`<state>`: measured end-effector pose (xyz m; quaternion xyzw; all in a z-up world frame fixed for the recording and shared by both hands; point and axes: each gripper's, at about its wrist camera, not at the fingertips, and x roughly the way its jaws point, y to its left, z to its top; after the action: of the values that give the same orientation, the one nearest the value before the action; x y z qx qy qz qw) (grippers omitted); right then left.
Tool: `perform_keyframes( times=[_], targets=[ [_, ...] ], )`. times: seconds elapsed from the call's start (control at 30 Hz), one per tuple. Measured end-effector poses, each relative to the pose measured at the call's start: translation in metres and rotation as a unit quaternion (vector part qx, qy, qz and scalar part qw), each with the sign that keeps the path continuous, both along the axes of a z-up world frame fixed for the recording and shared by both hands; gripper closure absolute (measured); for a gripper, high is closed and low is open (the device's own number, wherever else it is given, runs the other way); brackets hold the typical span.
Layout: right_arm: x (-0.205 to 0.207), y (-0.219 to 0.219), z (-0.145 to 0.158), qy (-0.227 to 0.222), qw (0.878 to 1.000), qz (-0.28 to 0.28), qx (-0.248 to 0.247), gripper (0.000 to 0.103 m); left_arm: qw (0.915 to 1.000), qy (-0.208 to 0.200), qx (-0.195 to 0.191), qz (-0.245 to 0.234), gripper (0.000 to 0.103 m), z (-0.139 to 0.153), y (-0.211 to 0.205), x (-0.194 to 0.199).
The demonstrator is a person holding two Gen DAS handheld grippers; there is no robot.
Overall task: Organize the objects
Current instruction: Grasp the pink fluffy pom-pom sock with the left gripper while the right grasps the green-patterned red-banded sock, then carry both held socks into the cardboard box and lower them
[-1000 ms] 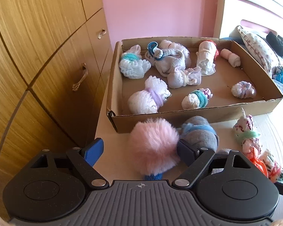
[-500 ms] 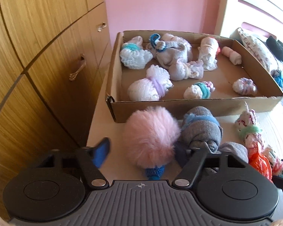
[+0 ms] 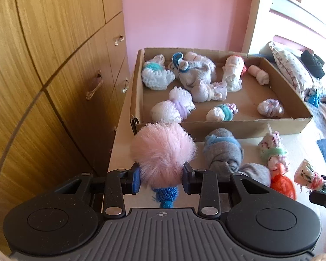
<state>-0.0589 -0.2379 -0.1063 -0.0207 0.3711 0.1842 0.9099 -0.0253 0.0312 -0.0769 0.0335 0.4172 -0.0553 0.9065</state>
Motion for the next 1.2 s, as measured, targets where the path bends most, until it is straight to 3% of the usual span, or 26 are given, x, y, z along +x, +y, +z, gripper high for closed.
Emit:
perform_keyframes(
  times=[0.23, 0.4, 0.57, 0.83, 1.2],
  targets=[
    [0.018, -0.016, 0.031, -0.018, 1.0, -0.007, 0.018, 0.075, 0.9995, -0.005, 0.006, -0.03, 0.061, 0.028, -0.021, 0.008],
    [0.061, -0.025, 0.065, -0.041, 0.999, -0.001, 0.022, 0.075, 0.9977, -0.02, 0.004, -0.064, 0.061, 0.053, -0.054, 0.039],
    [0.111, -0.026, 0.08, -0.049, 0.999, 0.019, 0.002, 0.075, 0.9958, -0.018, -0.003, -0.09, 0.06, 0.063, -0.096, 0.079],
    [0.17, -0.027, 0.059, -0.03, 0.997, 0.055, -0.044, 0.075, 0.9939, 0.03, 0.001, -0.106, 0.06, 0.024, -0.143, 0.125],
    [0.224, -0.017, 0.012, 0.005, 0.993, 0.095, -0.073, 0.075, 0.993, 0.059, 0.018, -0.101, 0.06, -0.017, -0.155, 0.169]
  ],
)
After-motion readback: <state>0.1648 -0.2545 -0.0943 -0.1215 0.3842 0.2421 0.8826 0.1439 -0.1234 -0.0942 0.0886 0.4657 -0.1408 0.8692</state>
